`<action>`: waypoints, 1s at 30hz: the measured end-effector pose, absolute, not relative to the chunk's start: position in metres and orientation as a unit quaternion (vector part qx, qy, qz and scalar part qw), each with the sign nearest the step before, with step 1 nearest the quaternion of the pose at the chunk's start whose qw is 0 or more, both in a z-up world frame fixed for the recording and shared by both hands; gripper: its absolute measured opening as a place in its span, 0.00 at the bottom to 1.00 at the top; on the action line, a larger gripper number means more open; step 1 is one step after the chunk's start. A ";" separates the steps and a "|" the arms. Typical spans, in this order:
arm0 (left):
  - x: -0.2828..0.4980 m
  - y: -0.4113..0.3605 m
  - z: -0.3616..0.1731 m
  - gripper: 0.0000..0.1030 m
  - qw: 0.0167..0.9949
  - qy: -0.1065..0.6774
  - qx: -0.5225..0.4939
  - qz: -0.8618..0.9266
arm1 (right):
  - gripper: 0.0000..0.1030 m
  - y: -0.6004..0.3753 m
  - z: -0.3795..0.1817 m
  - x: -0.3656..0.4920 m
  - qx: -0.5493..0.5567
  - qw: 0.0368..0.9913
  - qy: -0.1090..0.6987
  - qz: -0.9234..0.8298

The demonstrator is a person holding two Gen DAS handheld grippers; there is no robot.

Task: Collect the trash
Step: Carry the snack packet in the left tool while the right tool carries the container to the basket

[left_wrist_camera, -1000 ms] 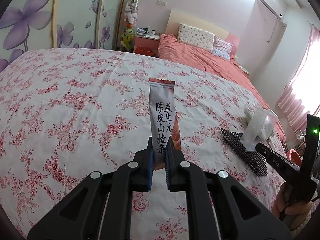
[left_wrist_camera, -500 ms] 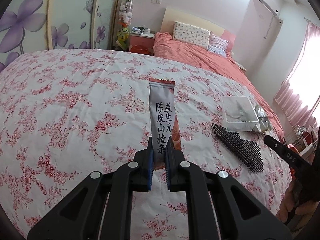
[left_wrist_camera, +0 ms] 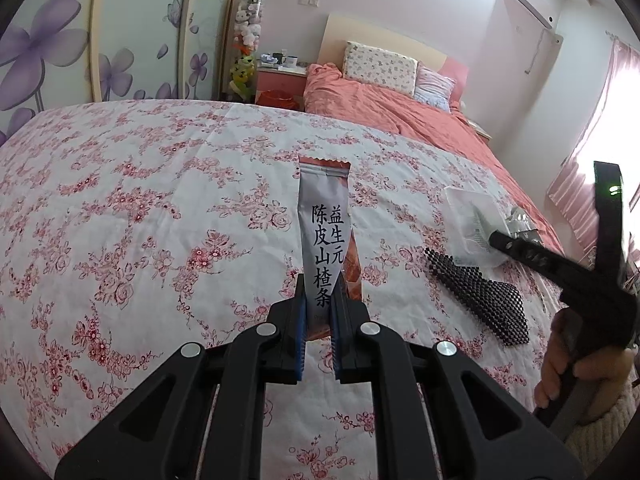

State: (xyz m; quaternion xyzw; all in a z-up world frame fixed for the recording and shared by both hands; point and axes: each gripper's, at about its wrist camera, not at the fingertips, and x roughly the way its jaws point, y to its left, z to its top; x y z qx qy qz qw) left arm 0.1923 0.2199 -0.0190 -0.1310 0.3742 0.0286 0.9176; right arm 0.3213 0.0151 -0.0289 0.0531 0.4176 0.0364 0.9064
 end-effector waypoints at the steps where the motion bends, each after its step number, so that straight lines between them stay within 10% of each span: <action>1: 0.193 0.219 -0.019 0.09 0.918 0.375 -0.130 0.028 | 0.09 0.013 -0.032 0.321 0.051 0.905 0.420 0.033; 30: 0.182 0.107 0.000 0.09 0.923 0.368 -0.090 -0.068 | 0.05 -0.125 0.005 0.190 0.109 0.929 0.349 -0.061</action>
